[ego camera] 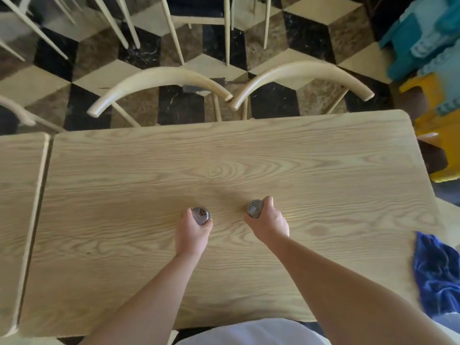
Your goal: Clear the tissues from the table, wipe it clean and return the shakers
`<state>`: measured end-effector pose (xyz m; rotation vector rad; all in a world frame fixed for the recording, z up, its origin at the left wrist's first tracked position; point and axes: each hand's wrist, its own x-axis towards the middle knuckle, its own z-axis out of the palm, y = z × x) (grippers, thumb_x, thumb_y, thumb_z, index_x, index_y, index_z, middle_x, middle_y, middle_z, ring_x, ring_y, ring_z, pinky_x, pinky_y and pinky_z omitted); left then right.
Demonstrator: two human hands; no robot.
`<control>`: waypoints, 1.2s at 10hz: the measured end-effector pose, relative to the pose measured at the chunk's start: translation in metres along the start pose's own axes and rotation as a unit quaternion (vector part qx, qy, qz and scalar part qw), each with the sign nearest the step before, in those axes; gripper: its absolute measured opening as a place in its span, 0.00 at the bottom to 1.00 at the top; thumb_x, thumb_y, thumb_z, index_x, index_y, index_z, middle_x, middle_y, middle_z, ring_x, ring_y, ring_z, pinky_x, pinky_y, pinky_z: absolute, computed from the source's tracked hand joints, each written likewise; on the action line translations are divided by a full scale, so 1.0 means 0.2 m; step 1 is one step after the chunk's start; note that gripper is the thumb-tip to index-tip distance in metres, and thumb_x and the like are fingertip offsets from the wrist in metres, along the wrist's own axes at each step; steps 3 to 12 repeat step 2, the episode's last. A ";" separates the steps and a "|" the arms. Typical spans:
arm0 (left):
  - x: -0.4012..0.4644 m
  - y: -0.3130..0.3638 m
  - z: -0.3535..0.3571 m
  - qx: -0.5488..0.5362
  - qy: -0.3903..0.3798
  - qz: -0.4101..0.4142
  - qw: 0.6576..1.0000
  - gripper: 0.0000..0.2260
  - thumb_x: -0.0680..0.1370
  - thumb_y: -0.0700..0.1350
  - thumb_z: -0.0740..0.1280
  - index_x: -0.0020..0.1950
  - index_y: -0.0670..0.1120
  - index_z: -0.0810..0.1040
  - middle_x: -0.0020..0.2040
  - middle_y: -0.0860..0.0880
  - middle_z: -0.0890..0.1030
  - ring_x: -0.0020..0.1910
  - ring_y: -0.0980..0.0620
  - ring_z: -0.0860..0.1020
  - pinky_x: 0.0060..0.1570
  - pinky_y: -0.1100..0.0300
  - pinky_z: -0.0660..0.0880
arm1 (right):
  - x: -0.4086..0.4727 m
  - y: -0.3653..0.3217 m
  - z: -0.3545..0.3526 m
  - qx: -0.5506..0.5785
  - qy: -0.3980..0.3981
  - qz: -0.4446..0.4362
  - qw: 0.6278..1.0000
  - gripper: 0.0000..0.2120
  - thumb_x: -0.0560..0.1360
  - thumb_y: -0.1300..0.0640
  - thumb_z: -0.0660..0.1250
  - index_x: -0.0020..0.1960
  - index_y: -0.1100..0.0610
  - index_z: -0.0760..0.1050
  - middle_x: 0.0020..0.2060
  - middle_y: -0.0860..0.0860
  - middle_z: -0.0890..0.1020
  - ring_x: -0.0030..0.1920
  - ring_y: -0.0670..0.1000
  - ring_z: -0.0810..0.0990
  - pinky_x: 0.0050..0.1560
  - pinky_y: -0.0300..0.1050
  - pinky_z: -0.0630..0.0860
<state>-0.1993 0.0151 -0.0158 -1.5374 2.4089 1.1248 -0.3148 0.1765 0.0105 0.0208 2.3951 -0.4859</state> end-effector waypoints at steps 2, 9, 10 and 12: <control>-0.01 -0.01 0.00 -0.008 -0.006 0.005 1.000 0.21 0.69 0.49 0.77 0.58 0.44 0.76 0.52 0.47 0.82 0.53 0.44 0.81 0.51 0.53 0.76 | -0.03 -0.03 -0.02 0.012 -0.010 0.007 1.000 0.27 0.68 0.40 0.69 0.57 0.53 0.62 0.42 0.51 0.79 0.45 0.59 0.81 0.43 0.48 0.74; -0.01 -0.01 0.00 -0.008 -0.006 0.005 1.000 0.21 0.69 0.49 0.77 0.58 0.44 0.76 0.52 0.47 0.82 0.53 0.44 0.81 0.51 0.53 0.76 | -0.03 -0.03 -0.02 0.012 -0.010 0.007 1.000 0.27 0.68 0.40 0.69 0.57 0.53 0.62 0.42 0.51 0.79 0.45 0.59 0.81 0.43 0.48 0.74; -0.01 -0.01 0.00 -0.008 -0.006 0.005 1.000 0.21 0.69 0.49 0.77 0.58 0.44 0.76 0.52 0.47 0.82 0.53 0.44 0.81 0.51 0.53 0.76 | -0.03 -0.03 -0.02 0.012 -0.010 0.007 1.000 0.27 0.68 0.40 0.69 0.57 0.53 0.62 0.42 0.51 0.79 0.45 0.59 0.81 0.43 0.48 0.74; -0.01 -0.01 0.00 -0.008 -0.006 0.005 1.000 0.21 0.69 0.49 0.77 0.58 0.44 0.76 0.52 0.47 0.82 0.53 0.44 0.81 0.51 0.53 0.76 | -0.03 -0.03 -0.02 0.012 -0.010 0.007 1.000 0.27 0.68 0.40 0.69 0.57 0.53 0.62 0.42 0.51 0.79 0.45 0.59 0.81 0.43 0.48 0.74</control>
